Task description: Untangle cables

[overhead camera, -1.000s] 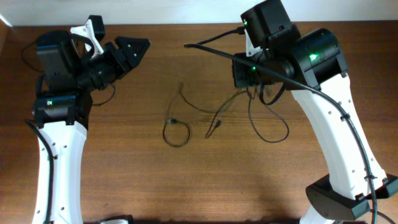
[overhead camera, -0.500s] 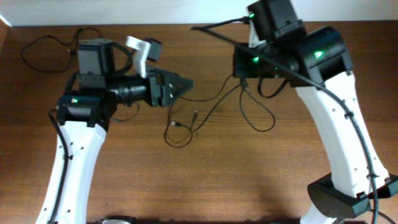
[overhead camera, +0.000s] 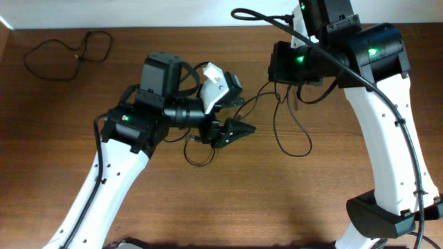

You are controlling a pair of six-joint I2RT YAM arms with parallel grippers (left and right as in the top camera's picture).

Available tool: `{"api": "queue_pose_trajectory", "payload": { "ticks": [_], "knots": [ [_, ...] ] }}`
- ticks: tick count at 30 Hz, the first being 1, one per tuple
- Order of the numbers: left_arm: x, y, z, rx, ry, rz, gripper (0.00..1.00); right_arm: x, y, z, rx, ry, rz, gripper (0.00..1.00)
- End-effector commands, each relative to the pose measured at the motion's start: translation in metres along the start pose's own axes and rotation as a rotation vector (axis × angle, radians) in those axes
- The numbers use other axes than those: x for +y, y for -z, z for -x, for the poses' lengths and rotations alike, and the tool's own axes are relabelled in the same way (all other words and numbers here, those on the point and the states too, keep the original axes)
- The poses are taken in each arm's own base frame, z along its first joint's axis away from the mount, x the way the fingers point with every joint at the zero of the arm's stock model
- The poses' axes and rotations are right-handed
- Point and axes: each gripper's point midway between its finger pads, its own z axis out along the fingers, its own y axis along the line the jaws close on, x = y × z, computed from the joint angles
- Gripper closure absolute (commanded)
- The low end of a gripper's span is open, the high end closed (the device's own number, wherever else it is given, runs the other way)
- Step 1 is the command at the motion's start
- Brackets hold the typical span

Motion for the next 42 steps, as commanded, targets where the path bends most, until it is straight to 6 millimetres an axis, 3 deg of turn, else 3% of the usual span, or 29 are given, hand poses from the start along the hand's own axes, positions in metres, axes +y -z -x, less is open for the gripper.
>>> {"api": "queue_pose_trajectory", "payload": {
  "ticks": [1,3,6,8,10,15,22,27,31,34,42],
  "knots": [
    [0.011,-0.002,0.0,0.026,-0.065,0.082,0.32,0.015,0.007,-0.004,0.012,0.011,0.072,0.96],
    [0.013,-0.004,-0.002,0.031,-0.06,0.082,0.36,0.016,0.007,-0.005,0.017,0.014,0.081,0.96],
    [0.02,-0.007,-0.001,0.028,-0.066,0.091,0.31,0.026,0.009,-0.01,0.043,0.047,0.138,0.96],
    [0.024,-0.009,0.002,0.017,-0.081,0.099,0.36,0.026,0.009,-0.012,0.051,0.055,0.142,0.96],
    [0.025,-0.009,0.005,0.006,-0.085,0.102,0.46,0.023,0.008,-0.012,0.052,0.052,0.126,0.96],
    [0.025,-0.009,0.004,0.006,-0.056,0.102,0.98,0.02,0.007,-0.009,0.039,0.052,0.104,0.96],
    [0.016,-0.01,-0.01,0.05,0.045,0.059,1.0,-0.003,0.004,0.008,-0.036,-0.009,-0.011,0.96],
    [0.006,-0.015,-0.035,0.138,0.096,0.018,1.0,-0.003,0.016,0.039,-0.108,-0.08,0.118,0.96],
    [-0.001,-0.021,-0.039,0.158,0.089,-0.007,1.0,0.003,0.042,0.063,-0.164,-0.09,0.282,0.96],
    [0.004,-0.022,-0.043,0.183,0.078,0.033,1.0,0.0,0.068,0.078,-0.224,-0.113,0.348,0.96],
    [0.024,-0.019,-0.058,0.253,0.1,0.154,1.0,-0.025,0.185,0.114,-0.534,-0.141,0.419,0.96]
  ]
}}
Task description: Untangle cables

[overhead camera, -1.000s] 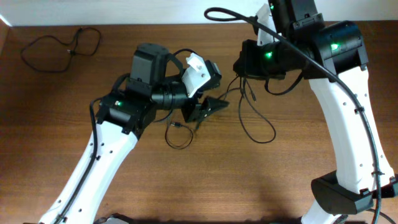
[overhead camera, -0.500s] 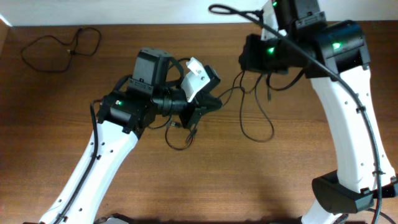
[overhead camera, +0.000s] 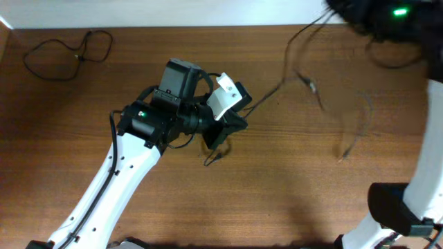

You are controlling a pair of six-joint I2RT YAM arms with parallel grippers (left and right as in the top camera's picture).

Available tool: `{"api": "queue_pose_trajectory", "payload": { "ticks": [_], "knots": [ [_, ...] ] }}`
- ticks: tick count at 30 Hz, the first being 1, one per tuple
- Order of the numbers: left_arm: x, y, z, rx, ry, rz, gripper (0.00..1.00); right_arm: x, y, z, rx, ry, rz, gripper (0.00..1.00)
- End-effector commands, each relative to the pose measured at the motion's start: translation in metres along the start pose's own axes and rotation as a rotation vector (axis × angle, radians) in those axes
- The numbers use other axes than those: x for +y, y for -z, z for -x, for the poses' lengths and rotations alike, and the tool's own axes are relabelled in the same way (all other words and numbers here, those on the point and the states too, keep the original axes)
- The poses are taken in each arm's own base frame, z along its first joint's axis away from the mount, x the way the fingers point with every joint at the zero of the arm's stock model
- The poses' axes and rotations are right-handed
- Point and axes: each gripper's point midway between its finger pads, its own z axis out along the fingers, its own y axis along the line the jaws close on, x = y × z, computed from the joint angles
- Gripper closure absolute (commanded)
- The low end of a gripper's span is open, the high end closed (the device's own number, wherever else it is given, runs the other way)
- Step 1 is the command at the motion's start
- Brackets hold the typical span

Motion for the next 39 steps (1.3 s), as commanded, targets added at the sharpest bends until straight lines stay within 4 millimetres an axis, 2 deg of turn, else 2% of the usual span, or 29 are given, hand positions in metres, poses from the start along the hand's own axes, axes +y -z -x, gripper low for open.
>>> {"api": "queue_pose_trajectory", "payload": {
  "ticks": [1,3,5,10,15,18,20,22,23,24,26,27,28,29,31,35,39],
  "knots": [
    [0.014,-0.003,-0.011,0.053,0.018,0.07,1.0,0.023,0.052,0.028,-0.127,0.004,0.089,0.96],
    [0.014,-0.004,-0.011,0.054,0.025,0.067,1.0,0.027,0.068,0.034,-0.153,0.002,0.116,0.96],
    [0.012,-0.004,-0.011,0.051,0.026,0.056,1.0,0.03,0.075,0.034,-0.153,0.01,0.137,0.96],
    [-0.003,-0.004,-0.004,0.016,0.026,-0.033,1.0,0.034,0.073,0.029,-0.123,0.009,0.166,0.96],
    [-0.004,-0.004,-0.004,0.013,0.027,-0.04,1.0,0.038,0.07,0.024,-0.1,0.005,0.175,0.96],
    [0.002,-0.004,-0.007,0.028,0.027,-0.001,0.92,0.042,0.069,0.019,-0.08,0.009,0.193,0.96],
    [0.017,-0.003,-0.012,0.059,0.063,0.087,0.77,0.041,0.068,0.017,-0.071,0.006,0.191,0.96],
    [0.032,-0.001,-0.017,0.081,0.132,0.178,0.75,0.04,0.068,0.015,-0.064,-0.004,0.185,0.96],
    [0.039,0.001,-0.02,0.091,0.164,0.224,0.63,0.039,0.067,0.014,-0.06,-0.008,0.183,0.96],
    [0.045,0.002,-0.022,0.099,0.188,0.261,0.43,0.039,0.067,0.014,-0.059,-0.01,0.182,0.96],
    [0.052,0.004,-0.024,0.099,0.221,0.305,0.38,0.038,0.067,0.013,-0.056,-0.013,0.181,0.96],
    [0.055,0.005,-0.024,0.098,0.233,0.317,0.28,0.038,0.067,0.013,-0.054,-0.016,0.179,0.96],
    [0.057,0.006,-0.023,0.091,0.25,0.33,0.12,0.038,0.067,0.012,-0.052,-0.015,0.178,0.96],
    [0.059,0.007,-0.023,0.084,0.267,0.335,0.07,0.037,0.067,0.011,-0.051,-0.008,0.177,0.96],
    [0.063,0.01,-0.021,0.067,0.296,0.345,0.01,0.041,0.064,0.008,-0.04,0.022,0.184,0.96],
    [0.067,0.012,-0.015,0.031,0.334,0.347,0.01,0.055,0.055,-0.005,-0.002,0.102,0.218,0.96],
    [0.047,0.005,0.001,-0.026,0.312,0.204,0.01,0.073,0.034,-0.023,0.062,0.166,0.269,0.96]
  ]
}}
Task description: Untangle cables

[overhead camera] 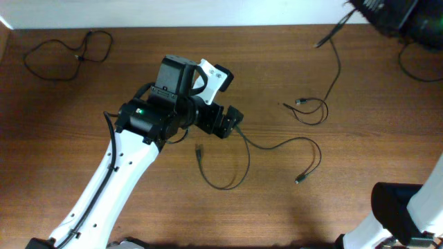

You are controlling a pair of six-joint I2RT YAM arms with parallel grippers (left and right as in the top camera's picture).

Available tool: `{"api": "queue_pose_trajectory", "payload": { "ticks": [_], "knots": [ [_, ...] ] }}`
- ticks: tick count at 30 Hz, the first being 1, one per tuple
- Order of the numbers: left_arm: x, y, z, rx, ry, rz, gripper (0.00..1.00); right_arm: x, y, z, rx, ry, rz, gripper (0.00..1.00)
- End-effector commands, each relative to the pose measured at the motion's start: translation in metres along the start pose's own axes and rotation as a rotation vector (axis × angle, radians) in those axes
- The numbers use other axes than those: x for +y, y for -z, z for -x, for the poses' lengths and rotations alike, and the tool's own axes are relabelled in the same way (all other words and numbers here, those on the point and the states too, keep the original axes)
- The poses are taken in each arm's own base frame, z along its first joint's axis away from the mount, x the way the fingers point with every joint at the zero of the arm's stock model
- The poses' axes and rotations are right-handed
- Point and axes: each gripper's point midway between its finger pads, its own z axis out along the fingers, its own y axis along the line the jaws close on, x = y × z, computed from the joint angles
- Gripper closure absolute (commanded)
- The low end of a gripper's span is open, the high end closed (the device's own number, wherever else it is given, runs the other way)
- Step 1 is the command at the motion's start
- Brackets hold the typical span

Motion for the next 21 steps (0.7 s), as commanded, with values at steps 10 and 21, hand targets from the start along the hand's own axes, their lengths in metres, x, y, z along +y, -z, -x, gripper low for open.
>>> {"api": "queue_pose_trajectory", "payload": {
  "ticks": [10,21],
  "knots": [
    [-0.051,0.002,0.018,-0.101,-0.242,-0.269,0.01,0.039,-0.028,-0.006,0.103,-0.144,0.201,0.96],
    [-0.107,-0.001,0.069,-0.33,-0.463,-0.324,0.01,0.108,-0.041,-0.015,0.155,-0.191,0.395,0.96]
  ]
}}
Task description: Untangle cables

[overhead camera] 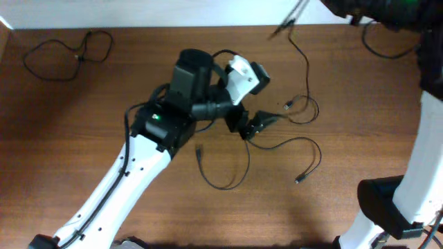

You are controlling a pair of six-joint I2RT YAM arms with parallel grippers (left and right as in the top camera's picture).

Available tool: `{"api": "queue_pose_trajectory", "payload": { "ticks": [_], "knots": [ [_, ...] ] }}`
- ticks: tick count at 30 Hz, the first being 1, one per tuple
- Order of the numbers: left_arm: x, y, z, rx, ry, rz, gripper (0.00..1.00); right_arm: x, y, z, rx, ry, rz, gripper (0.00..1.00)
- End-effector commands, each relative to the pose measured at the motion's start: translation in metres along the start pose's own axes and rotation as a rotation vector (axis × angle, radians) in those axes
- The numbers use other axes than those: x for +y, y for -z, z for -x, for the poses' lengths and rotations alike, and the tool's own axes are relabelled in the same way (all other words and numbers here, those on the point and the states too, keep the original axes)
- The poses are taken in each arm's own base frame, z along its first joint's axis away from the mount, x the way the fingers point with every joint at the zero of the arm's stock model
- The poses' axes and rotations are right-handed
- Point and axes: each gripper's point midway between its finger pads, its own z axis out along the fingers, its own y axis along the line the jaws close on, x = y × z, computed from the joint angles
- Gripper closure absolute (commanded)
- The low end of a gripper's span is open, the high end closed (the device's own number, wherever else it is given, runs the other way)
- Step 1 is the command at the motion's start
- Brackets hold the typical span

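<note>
Two thin black cables lie apart on the wooden table. The lower cable [247, 160] runs from a plug near the left arm through a loop to a plug at the right. The upper cable [306, 77] rises from a small loop on the table to the top edge, blurred, where my right gripper [299, 8] holds it up; its fingers are barely visible. My left gripper [260, 123] hovers between the two cables, just above the lower one, jaws apart and holding nothing.
A third black cable [68, 52] lies coiled at the far left corner. The left arm [138, 173] crosses the table's left half. The right arm's white links [422, 138] stand along the right edge. A white wall borders the table's far edge.
My left gripper has moved right, from beside the lower cable's left part to the gap between the cables. The upper cable's raised end has shifted left. The lower cable has not moved.
Both grippers first met over one tangled bundle mid-table. Then the right gripper was high at the right with a cable stretched from the left gripper. Later the two cables lay separated, one still hanging from the right gripper, and now the left gripper stands between them.
</note>
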Motion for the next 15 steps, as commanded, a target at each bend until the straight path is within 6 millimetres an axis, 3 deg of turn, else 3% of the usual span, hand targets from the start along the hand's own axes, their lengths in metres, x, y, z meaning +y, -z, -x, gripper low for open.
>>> {"api": "queue_pose_trajectory", "payload": {
  "ticks": [1,5,11,15],
  "knots": [
    [-0.009,-0.016,0.007,-0.022,-0.06,-0.015,0.01,0.029,-0.014,-0.017,0.061,-0.071,0.087,0.96],
    [0.014,-0.031,0.012,-0.047,-0.006,0.084,0.0,0.05,-0.027,-0.034,0.113,-0.099,0.148,0.96],
    [0.038,-0.04,0.04,-0.183,0.023,0.159,0.01,0.061,-0.036,-0.05,0.163,-0.142,0.172,0.96],
    [0.067,-0.04,0.042,-0.213,0.084,0.303,0.02,0.063,-0.036,-0.053,0.18,-0.142,0.179,0.96]
  ]
}}
